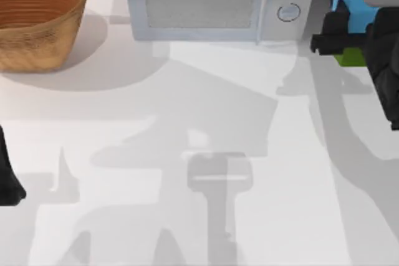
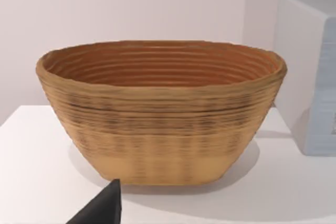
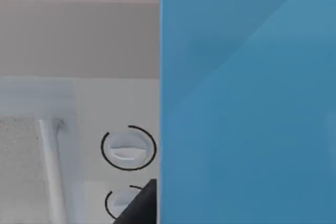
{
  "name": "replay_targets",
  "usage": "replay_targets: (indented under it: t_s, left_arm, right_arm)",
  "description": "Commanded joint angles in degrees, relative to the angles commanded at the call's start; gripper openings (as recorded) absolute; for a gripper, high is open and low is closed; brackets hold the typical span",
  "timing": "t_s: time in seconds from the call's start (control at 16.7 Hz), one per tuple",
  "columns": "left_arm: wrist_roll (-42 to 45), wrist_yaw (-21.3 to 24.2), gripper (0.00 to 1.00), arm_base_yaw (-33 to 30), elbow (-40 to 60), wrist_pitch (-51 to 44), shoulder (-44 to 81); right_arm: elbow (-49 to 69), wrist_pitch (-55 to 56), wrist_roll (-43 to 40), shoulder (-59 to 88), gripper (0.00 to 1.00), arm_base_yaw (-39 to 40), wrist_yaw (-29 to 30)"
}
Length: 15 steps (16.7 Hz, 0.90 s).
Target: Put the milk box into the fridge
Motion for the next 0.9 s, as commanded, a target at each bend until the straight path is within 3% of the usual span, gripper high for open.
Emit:
replay_targets:
  t_s: [0.24, 0.66, 0.9]
  left_arm:
    - [0.0, 0.0, 1.00, 0.0, 0.0, 0.0, 0.0]
    - [0.0, 0.0, 1.00, 0.0, 0.0, 0.0, 0.0]
    - [0.0, 0.0, 1.00, 0.0, 0.0, 0.0, 0.0]
  right_arm:
    - [-7.2, -8.5, -0.3, -16.4, 0.00, -3.8, -4.8]
    - [-19.6, -24.8, -2.2, -61.4, 0.00, -11.8, -13.4]
    - [-29.7, -37.1, -2.4, -80.1, 0.00, -17.4, -18.3]
